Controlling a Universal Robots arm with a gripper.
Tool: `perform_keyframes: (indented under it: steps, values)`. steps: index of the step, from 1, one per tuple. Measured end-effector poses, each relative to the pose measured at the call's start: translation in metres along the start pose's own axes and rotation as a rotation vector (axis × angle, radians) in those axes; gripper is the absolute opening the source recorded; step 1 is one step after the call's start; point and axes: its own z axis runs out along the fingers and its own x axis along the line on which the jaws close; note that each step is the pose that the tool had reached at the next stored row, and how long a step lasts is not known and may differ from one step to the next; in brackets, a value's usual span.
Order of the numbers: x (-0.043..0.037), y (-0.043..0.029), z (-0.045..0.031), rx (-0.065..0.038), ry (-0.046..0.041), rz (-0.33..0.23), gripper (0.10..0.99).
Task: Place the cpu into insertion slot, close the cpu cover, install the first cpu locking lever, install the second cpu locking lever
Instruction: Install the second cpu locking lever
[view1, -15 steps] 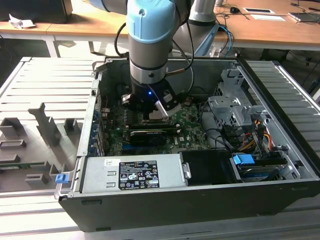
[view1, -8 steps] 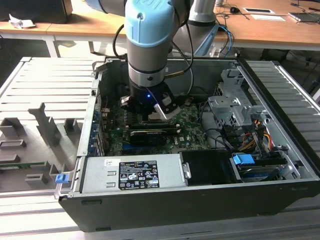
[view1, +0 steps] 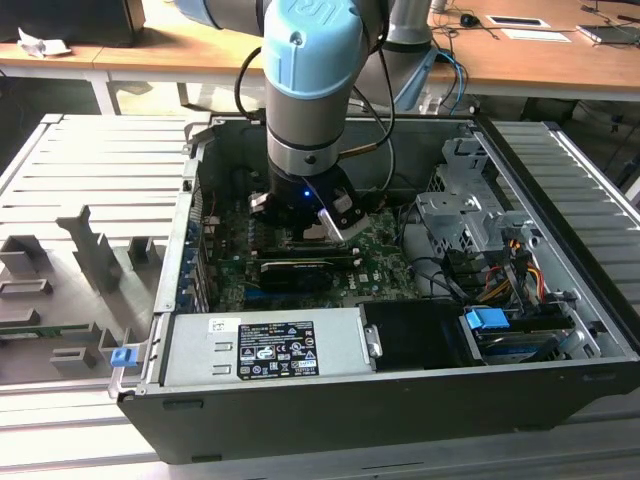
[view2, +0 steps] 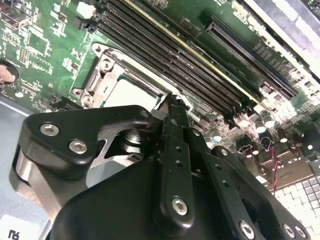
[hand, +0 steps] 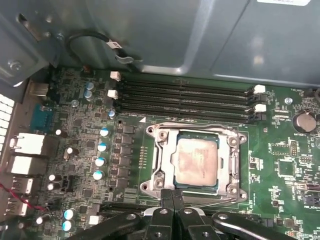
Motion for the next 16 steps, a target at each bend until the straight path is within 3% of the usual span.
perform_keyframes:
  steps: [7,10,16]
  values:
    - [0.0032,-0.0051,0.0003,-0.002,0.0002,-0.001,0.106]
    - [0.0128,-0.0053,0.001,-0.004,0.0009,-0.004,0.106]
    - [0.0168,-0.0074,0.0104,-0.015,0.0019,-0.013,0.106]
